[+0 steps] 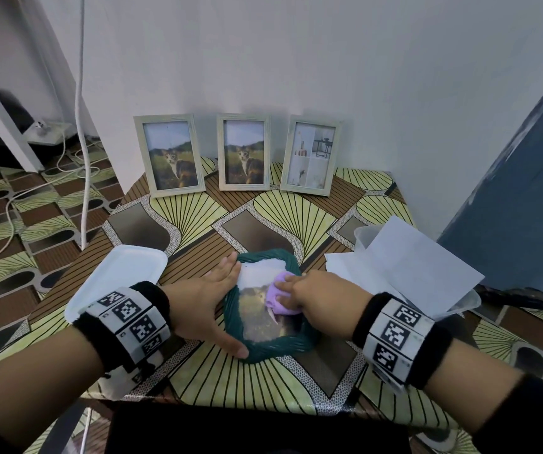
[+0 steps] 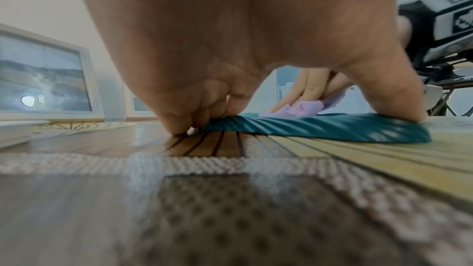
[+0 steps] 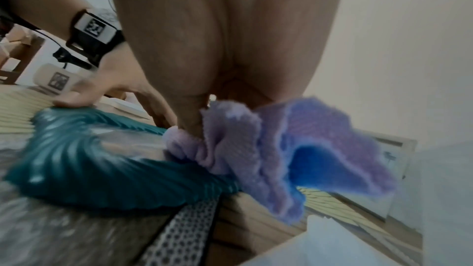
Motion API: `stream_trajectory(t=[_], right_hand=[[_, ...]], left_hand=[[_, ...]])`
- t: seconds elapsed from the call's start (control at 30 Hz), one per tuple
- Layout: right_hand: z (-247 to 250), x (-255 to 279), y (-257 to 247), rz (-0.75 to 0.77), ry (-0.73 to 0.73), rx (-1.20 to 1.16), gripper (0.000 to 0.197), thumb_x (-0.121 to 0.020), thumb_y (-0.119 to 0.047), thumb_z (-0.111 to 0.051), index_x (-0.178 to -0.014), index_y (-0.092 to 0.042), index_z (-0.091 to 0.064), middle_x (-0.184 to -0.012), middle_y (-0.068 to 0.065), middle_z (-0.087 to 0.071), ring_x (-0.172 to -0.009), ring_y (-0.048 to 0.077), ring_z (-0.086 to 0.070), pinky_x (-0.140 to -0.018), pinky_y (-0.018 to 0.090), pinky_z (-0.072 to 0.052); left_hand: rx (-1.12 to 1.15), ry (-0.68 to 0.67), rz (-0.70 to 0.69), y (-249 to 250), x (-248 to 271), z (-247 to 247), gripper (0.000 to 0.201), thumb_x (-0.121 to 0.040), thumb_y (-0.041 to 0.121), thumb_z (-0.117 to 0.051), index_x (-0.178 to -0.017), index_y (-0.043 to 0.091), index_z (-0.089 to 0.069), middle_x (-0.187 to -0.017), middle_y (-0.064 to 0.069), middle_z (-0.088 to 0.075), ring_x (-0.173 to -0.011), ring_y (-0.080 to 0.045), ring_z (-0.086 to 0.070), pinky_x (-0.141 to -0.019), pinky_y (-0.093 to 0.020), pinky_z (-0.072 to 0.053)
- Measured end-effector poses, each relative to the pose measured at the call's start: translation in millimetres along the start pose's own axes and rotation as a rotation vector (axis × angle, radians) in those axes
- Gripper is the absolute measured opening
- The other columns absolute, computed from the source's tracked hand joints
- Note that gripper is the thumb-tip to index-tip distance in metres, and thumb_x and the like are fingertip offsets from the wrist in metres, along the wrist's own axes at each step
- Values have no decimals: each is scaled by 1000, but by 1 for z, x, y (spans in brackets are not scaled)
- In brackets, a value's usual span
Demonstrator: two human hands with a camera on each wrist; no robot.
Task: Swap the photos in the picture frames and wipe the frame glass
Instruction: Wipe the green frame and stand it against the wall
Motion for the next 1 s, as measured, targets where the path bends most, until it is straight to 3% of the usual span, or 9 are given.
stream_trajectory(t=[0.13,0.37,0.5,0.6,0.73,0.9,1.0], right_hand=[[10,-14,2,-1,-12,-29,50,-96,-6,-45,-144,-18,-46,-162,9,-24,-125,33,-49,-99,35,-44],[27,-36,-6,-22,-24,-93,38,-96,-5,-45,-134,-9,-50,-149,13,-37,-124,34,-48,-101,42,-43],[32,-45,-24,107,-84,-37,11,-92,-5,-51,-99,-12,-45,-122,5,-48,-123,24,-44,-101,39,-39],[32,-41,-25,152,0,-172,17,-90,-1,-52,-105,-4,-56,-103,2,-46,-112,20,-46,-101,34,-35],[23,-23,-25,134,38,-344,38,-91,-1,-51,-128,-10,-57,-124,9,-56,-107,29,-55,-90,36,-44],[-1,2,-32,308,39,-387,46,-93,0,-50,-134,-18,-60,-149,0,-49,-135,25,-46,-110,39,-37],[-9,24,-29,339,44,-280,43,-85,2,-48,-120,-14,-65,-146,-5,-51,-131,21,-50,-104,36,-43]], left_hand=[[10,4,-5,0,0,-1,152,-49,92,-59,-147,17,30,-150,5,43,-138,-5,30,-115,-22,4],[2,18,-11,0,-1,-1,149,-50,90,-61,-148,21,29,-152,6,40,-142,-7,26,-121,-30,-2],[9,36,-39,0,-2,-1,145,-51,89,-62,-149,27,26,-154,6,36,-142,-7,27,-120,-28,0],[14,38,-36,0,-2,-1,146,-51,89,-62,-149,25,26,-154,5,36,-143,-6,26,-120,-28,-1],[10,28,-20,-1,-2,-1,148,-52,89,-62,-148,21,27,-154,5,37,-144,-7,23,-121,-29,-4],[-29,-1,-7,-2,-1,-1,152,-48,94,-55,-147,16,30,-153,3,38,-144,-8,23,-122,-31,-3],[-27,-14,-3,-2,-1,-1,153,-46,95,-54,-146,17,31,-152,4,40,-142,-7,26,-122,-30,-1]])
Point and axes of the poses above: each hand's wrist, its own x-axis away from the middle knuckle, its own z-axis out of the back of the hand, y = z × x, the point moved 4 cm from there along -x, towards the middle knuckle
